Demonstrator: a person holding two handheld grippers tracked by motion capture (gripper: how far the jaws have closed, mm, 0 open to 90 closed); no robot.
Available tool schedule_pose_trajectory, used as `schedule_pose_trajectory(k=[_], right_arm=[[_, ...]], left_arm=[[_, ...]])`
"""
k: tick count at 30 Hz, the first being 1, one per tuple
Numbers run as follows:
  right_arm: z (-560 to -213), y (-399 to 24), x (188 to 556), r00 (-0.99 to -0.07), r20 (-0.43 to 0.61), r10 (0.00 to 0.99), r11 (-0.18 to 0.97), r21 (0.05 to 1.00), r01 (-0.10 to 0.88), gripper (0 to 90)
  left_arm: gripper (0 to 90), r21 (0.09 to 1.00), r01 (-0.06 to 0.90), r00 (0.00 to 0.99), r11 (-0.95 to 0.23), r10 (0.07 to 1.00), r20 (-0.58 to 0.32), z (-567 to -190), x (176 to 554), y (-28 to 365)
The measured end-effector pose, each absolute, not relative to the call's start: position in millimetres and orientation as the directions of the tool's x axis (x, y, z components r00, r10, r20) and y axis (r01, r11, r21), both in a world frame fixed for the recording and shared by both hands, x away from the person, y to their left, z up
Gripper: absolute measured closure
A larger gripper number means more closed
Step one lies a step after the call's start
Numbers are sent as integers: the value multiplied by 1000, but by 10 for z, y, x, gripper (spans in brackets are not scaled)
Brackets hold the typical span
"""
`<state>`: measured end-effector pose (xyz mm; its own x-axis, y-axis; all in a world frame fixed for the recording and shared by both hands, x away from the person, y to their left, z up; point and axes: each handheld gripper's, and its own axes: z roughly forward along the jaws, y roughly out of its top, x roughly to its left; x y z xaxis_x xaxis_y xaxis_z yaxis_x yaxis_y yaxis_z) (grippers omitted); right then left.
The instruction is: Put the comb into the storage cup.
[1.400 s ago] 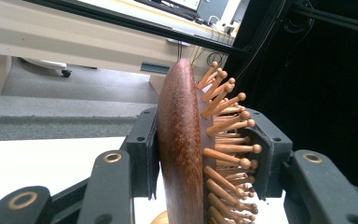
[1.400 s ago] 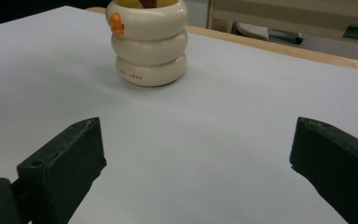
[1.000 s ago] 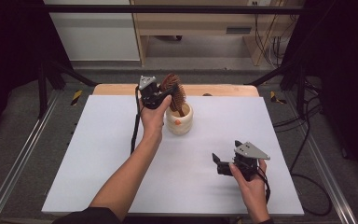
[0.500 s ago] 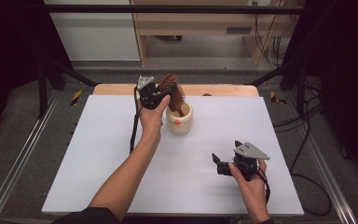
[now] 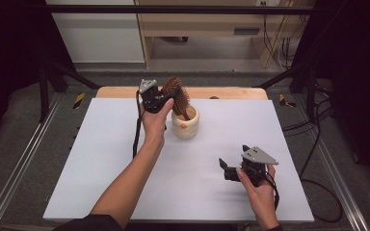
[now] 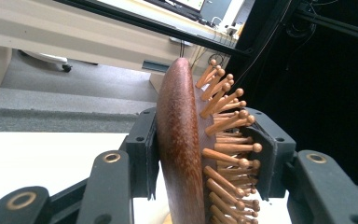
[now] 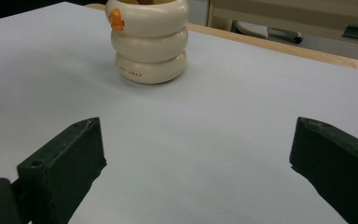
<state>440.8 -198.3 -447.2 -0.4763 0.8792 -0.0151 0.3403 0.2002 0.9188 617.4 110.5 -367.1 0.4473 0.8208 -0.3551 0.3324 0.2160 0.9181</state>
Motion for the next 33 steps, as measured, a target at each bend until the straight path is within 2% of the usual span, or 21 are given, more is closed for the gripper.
schedule_pose_trajectory(k=[33], right_arm=[[-4480, -1964, 4412, -482, -13, 876, 202, 918, 342, 34]], left_arm=[[478, 907, 351, 436, 234, 816, -379, -3724, 6193, 1217]])
